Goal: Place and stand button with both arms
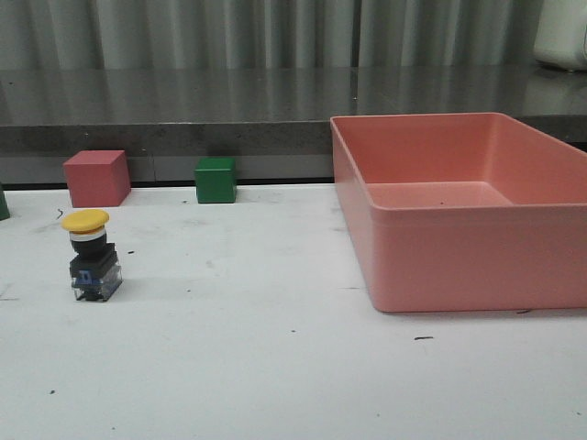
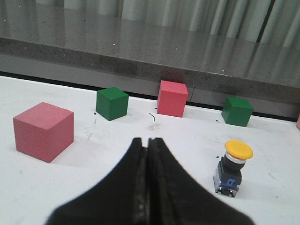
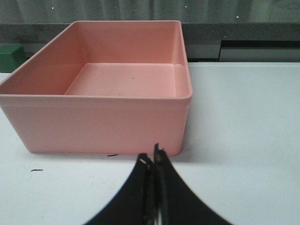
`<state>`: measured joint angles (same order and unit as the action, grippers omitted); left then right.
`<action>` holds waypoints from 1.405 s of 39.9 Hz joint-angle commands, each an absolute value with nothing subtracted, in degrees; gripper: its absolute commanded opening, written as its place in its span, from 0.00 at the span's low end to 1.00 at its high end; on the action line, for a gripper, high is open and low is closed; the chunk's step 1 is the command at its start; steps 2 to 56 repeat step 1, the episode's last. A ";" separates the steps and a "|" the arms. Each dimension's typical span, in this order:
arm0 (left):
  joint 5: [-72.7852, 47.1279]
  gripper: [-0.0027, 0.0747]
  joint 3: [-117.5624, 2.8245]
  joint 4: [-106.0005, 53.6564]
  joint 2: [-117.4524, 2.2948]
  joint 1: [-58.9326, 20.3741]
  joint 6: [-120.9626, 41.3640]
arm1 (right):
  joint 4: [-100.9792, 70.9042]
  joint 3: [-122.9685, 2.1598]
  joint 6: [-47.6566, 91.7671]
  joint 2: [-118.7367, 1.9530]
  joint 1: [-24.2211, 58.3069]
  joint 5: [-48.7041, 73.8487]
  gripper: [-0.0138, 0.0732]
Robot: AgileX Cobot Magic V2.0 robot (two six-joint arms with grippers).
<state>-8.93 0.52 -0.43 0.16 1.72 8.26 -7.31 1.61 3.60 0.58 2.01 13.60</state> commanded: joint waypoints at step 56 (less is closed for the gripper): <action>-3.96 0.01 1.34 -0.56 1.49 1.72 8.74 | -7.41 1.41 4.04 1.34 1.61 9.55 0.08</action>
